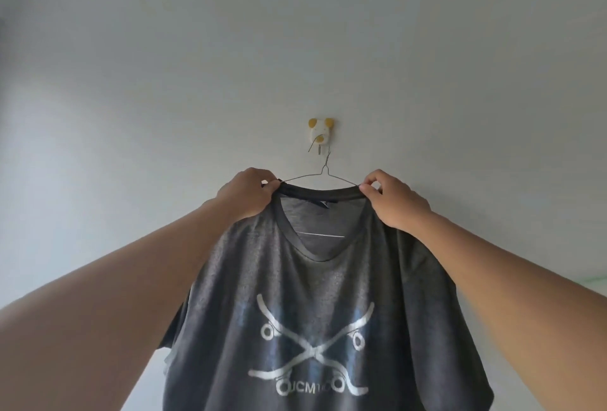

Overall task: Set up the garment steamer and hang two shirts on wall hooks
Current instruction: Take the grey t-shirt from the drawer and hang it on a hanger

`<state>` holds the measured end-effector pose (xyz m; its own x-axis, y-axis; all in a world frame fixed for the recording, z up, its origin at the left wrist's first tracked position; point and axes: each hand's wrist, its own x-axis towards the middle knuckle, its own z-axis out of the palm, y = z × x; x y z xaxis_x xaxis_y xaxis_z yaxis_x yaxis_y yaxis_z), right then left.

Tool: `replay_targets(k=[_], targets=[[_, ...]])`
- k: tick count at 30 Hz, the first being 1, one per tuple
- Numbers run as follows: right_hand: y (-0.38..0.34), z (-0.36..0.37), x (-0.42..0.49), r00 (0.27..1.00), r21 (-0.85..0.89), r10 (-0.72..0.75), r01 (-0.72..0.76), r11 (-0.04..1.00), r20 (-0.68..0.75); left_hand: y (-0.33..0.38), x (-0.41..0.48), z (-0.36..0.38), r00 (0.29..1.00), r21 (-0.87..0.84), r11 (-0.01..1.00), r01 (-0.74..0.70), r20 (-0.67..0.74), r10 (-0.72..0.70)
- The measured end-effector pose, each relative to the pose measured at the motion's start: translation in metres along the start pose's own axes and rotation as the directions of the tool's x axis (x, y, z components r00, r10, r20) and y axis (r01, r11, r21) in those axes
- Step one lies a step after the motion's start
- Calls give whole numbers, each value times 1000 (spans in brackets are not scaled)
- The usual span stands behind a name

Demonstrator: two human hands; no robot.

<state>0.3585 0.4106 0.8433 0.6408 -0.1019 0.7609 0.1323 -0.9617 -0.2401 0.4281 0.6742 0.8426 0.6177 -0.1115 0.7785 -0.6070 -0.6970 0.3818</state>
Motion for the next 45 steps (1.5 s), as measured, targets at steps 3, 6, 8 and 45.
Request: replay_targets(k=[3, 6, 8, 45], targets=[[5, 17, -1, 1000, -69, 6, -5, 998, 16, -15, 2, 20, 997, 19, 1000, 23, 67, -24], [11, 33, -12, 999, -180, -39, 34, 983, -24, -32, -11, 40, 993, -6, 1000, 30, 114, -29], [16, 41, -22, 995, -205, -63, 46, 978, -77, -38, -22, 52, 995, -51, 998, 33, 93, -28], [153, -119, -488, 990, 281, -7, -32, 959, 138, 272, -481, 94, 912, -167, 961, 219, 386, -141]])
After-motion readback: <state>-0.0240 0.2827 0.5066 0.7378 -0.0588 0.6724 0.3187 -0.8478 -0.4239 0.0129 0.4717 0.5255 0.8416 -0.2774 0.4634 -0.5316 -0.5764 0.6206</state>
